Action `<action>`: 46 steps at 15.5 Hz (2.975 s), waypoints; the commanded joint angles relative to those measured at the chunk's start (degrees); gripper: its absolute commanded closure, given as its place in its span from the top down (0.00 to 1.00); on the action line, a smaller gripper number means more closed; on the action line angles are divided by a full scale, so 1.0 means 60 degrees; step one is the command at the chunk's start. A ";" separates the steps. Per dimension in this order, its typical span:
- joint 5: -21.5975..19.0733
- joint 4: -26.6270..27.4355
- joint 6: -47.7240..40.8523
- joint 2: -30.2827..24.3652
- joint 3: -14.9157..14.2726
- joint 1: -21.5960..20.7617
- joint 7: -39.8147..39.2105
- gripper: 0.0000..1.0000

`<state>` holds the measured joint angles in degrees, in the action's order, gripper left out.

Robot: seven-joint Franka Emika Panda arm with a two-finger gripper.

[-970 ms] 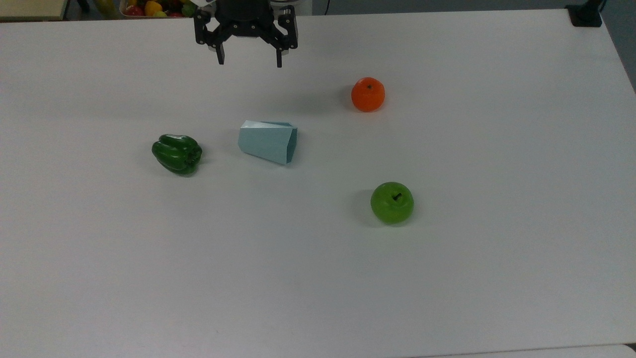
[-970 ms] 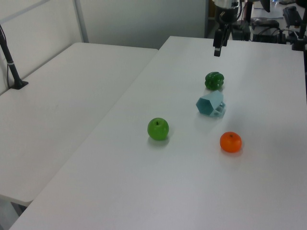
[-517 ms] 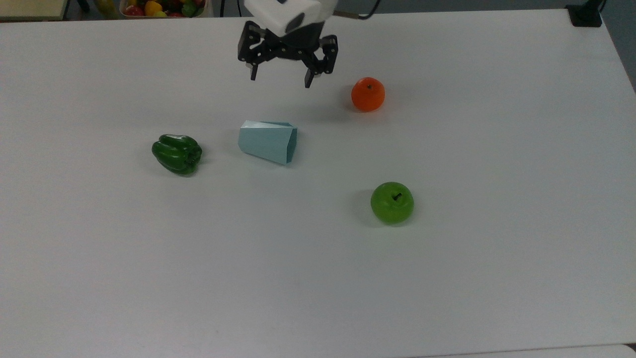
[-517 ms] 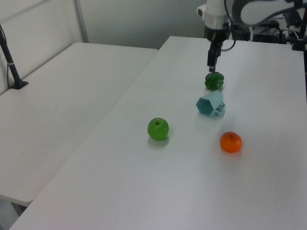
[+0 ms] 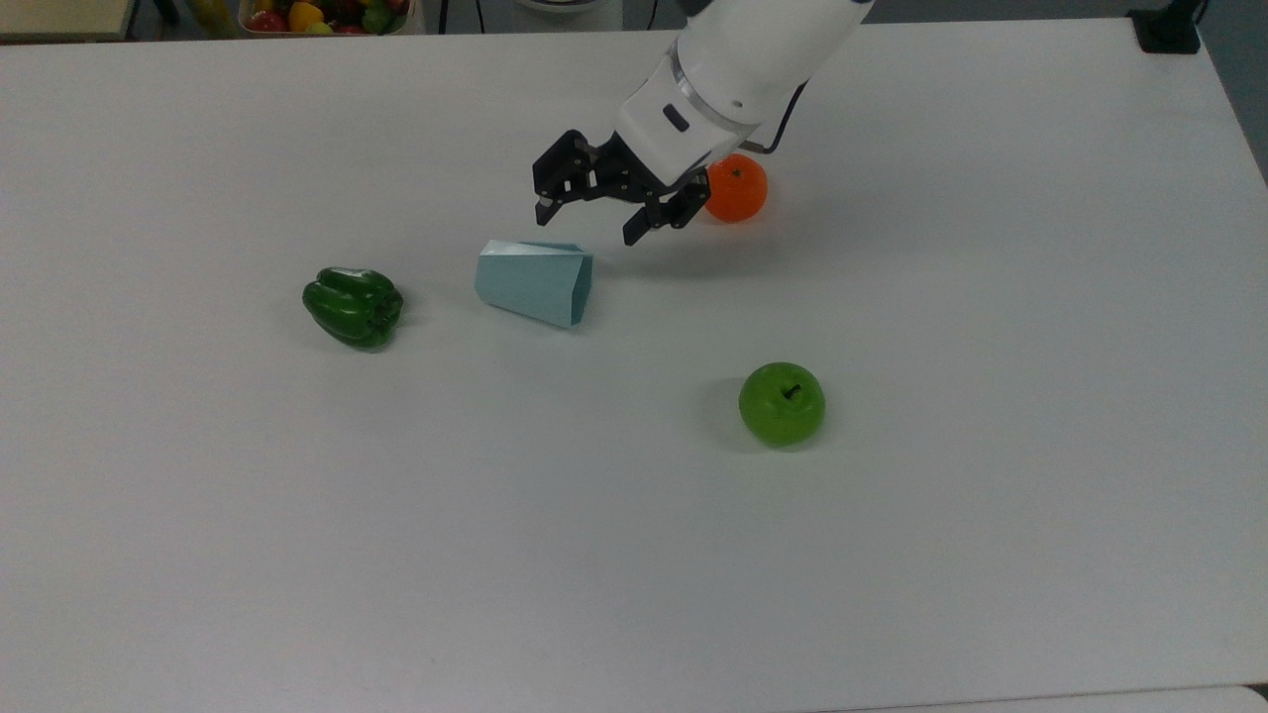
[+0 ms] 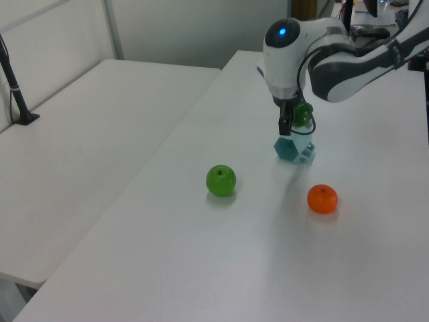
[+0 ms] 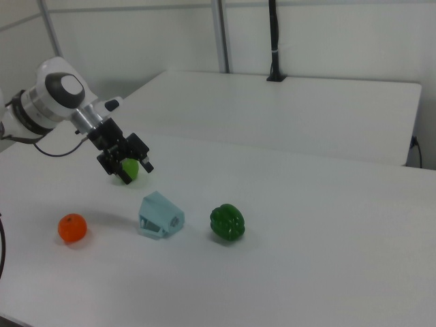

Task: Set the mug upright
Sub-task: 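Lower the gripper and grasp the cup near its rim, then rotate the held cup so its base rests on the table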

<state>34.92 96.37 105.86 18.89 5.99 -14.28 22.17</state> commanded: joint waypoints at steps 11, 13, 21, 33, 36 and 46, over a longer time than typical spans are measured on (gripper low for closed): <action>0.1634 -0.0109 0.0110 0.1377 -0.0046 0.0006 0.0685 0.83; 0.1825 0.0022 0.0242 0.1377 -0.0090 0.0036 0.0685 0.66; 0.2133 0.0184 0.0345 0.1377 -0.0119 0.0065 0.0685 0.26; 0.1401 -0.0240 0.0403 0.0983 -0.0119 0.0167 0.0743 0.00; 0.1401 -0.0241 0.1468 0.0383 -0.0134 0.0357 0.1500 0.00; 0.1591 0.1866 0.6303 -0.0671 -0.0720 0.0752 0.3834 0.00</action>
<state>44.36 99.91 136.41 20.58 2.79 -10.55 42.76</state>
